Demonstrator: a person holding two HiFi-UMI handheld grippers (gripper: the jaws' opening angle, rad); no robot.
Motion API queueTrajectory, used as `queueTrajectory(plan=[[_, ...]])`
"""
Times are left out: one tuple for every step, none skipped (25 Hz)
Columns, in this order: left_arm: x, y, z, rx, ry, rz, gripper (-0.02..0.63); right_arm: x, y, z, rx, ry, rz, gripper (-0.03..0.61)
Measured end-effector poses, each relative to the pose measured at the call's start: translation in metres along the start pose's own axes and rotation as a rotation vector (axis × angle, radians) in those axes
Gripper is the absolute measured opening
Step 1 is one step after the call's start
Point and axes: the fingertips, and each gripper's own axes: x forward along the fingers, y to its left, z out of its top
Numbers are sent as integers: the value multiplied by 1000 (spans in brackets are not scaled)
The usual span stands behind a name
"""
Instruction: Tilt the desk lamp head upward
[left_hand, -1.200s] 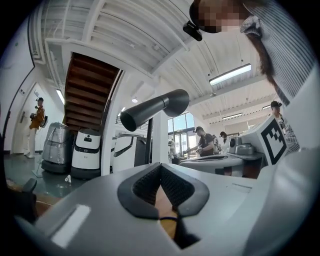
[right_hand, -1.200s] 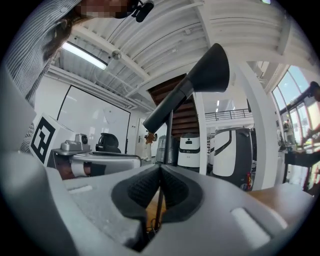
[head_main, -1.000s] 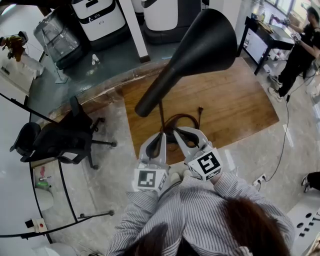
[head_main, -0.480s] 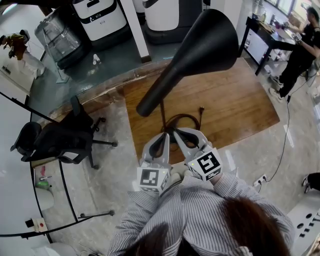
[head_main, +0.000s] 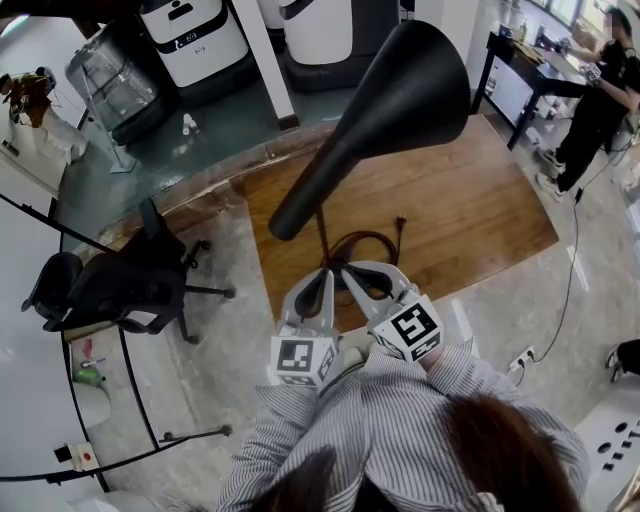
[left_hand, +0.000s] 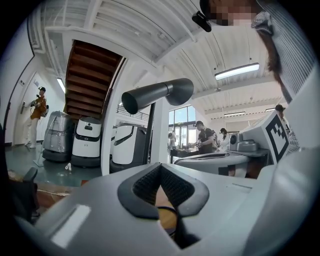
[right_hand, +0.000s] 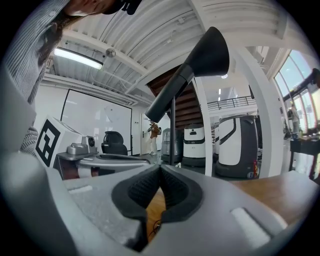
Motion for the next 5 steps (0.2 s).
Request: queueTrajectory(plan=[[1, 1, 0, 0, 0, 3, 4, 1, -1, 0, 1, 0, 2, 0], [2, 1, 0, 0, 1, 5, 5, 1, -2, -1, 2, 0, 4, 0], [3, 1, 0, 0, 2, 6, 5, 1, -3, -1, 4, 1, 4, 0], [4, 1, -1, 0, 3, 6, 5, 1, -5, -2, 5, 3, 3, 0], [5, 1, -1, -1, 3, 6, 5, 1, -6, -2, 6, 5, 1, 0]])
